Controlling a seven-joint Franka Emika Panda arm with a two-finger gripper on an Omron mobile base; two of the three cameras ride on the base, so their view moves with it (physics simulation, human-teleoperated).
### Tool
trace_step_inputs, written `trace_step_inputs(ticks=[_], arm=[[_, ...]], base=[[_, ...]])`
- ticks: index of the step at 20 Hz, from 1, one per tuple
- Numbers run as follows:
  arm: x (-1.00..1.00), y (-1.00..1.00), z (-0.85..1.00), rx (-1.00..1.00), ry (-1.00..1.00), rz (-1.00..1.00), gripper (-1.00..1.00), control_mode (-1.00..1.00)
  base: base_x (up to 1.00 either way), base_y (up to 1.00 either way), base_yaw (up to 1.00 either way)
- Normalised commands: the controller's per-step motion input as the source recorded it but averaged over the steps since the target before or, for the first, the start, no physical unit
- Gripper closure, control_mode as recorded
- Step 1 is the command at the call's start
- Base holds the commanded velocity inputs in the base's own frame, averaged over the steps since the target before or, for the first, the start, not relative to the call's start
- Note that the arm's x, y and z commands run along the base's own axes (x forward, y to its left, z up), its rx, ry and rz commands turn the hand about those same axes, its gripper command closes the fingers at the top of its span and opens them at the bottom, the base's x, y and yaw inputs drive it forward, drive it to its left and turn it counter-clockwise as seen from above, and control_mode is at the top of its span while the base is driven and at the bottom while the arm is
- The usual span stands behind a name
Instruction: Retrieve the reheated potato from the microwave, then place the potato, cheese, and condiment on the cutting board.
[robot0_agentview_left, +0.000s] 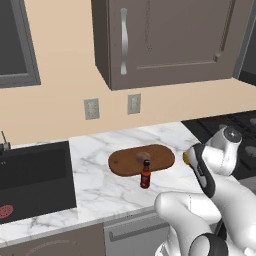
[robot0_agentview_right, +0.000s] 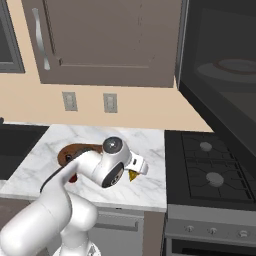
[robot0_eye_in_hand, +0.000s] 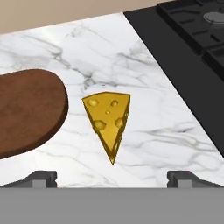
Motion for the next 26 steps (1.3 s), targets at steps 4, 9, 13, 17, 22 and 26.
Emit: trace_step_inputs(ticks=[4,9,13,17,22,26], arm=[[0.18,0.0,-0.2,0.0,0.0,0.03,-1.0,-1.0],[0.14,0.0,-0.13,0.0,0.0,0.02,-1.0,-1.0],[0.29,0.0,-0.11,0.0,0.0,0.01,-1.0,-1.0],[0.33,0.0,-0.11,0.0,0.01,0.0,-1.0,-1.0],[0.3,0.0,-0.19,0.0,0.05,0.0,-1.0,-1.0],[0.21,0.0,-0.25,0.0,0.05,0.0,-1.0,-1.0]], base=[[0.0,0.0,0.0],[0.0,0.0,0.0],[0.0,0.0,0.0],[0.0,0.0,0.0],[0.0,0.0,0.0],[0.0,0.0,0.0]])
